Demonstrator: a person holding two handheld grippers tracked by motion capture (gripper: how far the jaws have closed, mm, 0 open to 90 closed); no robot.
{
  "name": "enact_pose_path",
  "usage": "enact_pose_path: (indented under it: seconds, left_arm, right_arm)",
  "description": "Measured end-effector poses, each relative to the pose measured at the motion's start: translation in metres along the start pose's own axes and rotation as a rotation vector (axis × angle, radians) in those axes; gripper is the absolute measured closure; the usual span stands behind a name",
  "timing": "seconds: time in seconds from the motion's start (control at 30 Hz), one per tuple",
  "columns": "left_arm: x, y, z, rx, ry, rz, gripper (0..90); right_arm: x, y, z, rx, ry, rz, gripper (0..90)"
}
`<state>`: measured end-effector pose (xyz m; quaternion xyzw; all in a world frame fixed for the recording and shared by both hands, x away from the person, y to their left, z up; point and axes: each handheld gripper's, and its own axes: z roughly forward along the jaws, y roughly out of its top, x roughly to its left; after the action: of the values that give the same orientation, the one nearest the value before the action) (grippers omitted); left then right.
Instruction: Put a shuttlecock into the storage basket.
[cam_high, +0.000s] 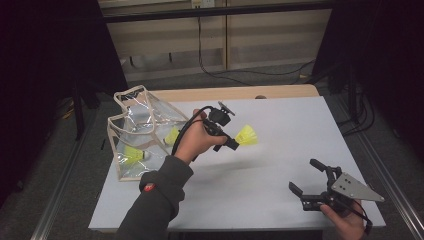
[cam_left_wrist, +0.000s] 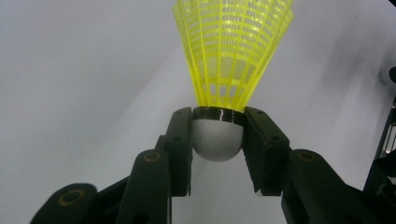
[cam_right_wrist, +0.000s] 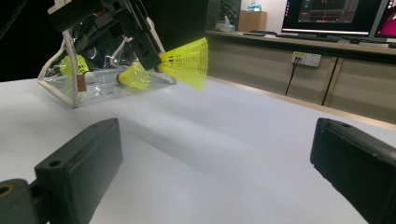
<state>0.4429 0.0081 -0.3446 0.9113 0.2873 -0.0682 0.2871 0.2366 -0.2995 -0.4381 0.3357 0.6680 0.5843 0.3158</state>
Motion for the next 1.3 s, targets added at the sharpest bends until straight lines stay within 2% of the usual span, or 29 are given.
enact_pose_path:
  seconds: [0.07, 0.3, 0.33, 0.67, 1.3]
  left_arm:
    - [0.001, 0.0, -0.002, 0.006, 0.002, 0.009, 64.4]
    - [0.0, 0.001, -0.012, -0.001, 0.011, -0.008, 64.4]
    - [0.0, 0.002, -0.014, 0.0, 0.014, 0.002, 64.3]
    - [0.0, 0.003, -0.029, 0.0, 0.03, -0.008, 64.4]
    - [0.0, 0.005, -0.057, 0.004, 0.054, -0.05, 64.4]
  right_arm:
    - [0.0, 0.0, 0.0, 0.001, -0.001, 0.001, 2.0]
    - [0.0, 0.0, 0.0, 0.0, -0.003, 0.003, 2.0]
    - [0.0, 0.0, 0.0, 0.001, -0.003, 0.003, 2.0]
    - [0.001, 0.0, 0.0, 0.004, -0.001, -0.001, 2.0]
    - [0.001, 0.0, 0.0, 0.001, 0.0, -0.004, 2.0]
